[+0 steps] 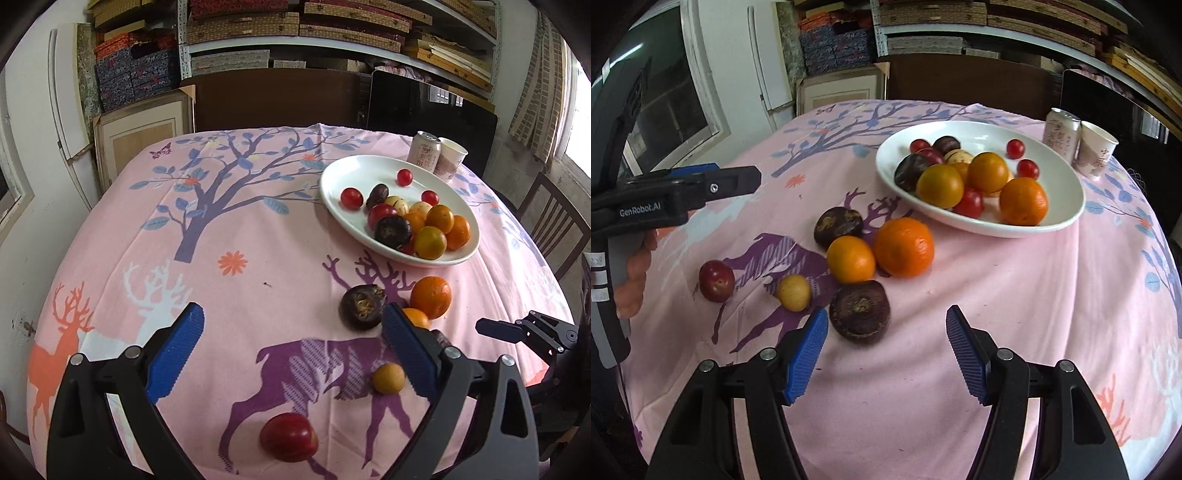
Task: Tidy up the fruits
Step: 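Withdraw both open tools from the plate toward the fruit cluster, then grasp a large red tomato with the left tool while the right tool grasps a dark purple fruit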
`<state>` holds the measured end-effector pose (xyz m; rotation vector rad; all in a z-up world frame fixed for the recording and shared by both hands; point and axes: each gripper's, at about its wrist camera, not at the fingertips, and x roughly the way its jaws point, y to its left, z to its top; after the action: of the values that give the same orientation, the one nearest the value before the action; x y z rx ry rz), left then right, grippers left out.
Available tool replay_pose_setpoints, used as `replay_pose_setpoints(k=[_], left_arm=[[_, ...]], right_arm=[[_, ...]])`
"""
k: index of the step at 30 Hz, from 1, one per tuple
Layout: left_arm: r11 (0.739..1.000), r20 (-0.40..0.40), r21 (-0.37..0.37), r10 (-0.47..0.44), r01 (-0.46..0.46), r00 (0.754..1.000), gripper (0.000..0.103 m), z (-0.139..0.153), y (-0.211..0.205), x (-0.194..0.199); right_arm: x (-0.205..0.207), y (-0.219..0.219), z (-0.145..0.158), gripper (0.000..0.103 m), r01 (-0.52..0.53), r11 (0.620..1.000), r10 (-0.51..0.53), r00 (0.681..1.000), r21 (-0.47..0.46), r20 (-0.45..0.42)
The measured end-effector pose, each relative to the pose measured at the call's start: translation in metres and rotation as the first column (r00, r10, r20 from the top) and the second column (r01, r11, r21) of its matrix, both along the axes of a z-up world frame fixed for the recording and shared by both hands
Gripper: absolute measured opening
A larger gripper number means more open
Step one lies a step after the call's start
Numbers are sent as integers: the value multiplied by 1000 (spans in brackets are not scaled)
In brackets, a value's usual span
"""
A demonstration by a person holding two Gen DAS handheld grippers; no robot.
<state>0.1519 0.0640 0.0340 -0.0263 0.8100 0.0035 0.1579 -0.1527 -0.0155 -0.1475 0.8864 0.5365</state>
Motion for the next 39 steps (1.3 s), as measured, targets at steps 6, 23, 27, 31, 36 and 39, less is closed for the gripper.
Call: replay_pose_setpoints(k=[6,23,27,31,36,39], left_arm=[[1000,-28,28,-5,6,1000,95,-12,16,-17],[994,-115,52,-90,96,989,95,-47,-2,-54],[994,-135,41,-95,102,986,72,-57,-5,-53],[994,-184,15,-107,111,977,40,-67,-6,-47],[991,-194,11,-125,130,973,40,-61,-13,-48],[989,-158,25,-137,142,978,40,-44,-23,-47]], right_arm=[[4,26,-16,64,-13,998,12,1000,-67,-20],[-2,5,-18,43,37,999,-37,999,-20,-32],[-4,-4,-15,43,47,999,-48,999,-4,-27],[-7,-7,-12,43,46,999,-46,999,8,-20],[-9,-10,-8,43,40,999,-39,999,29,-14],[-11,-14,-2,43,38,998,-38,999,45,-3]])
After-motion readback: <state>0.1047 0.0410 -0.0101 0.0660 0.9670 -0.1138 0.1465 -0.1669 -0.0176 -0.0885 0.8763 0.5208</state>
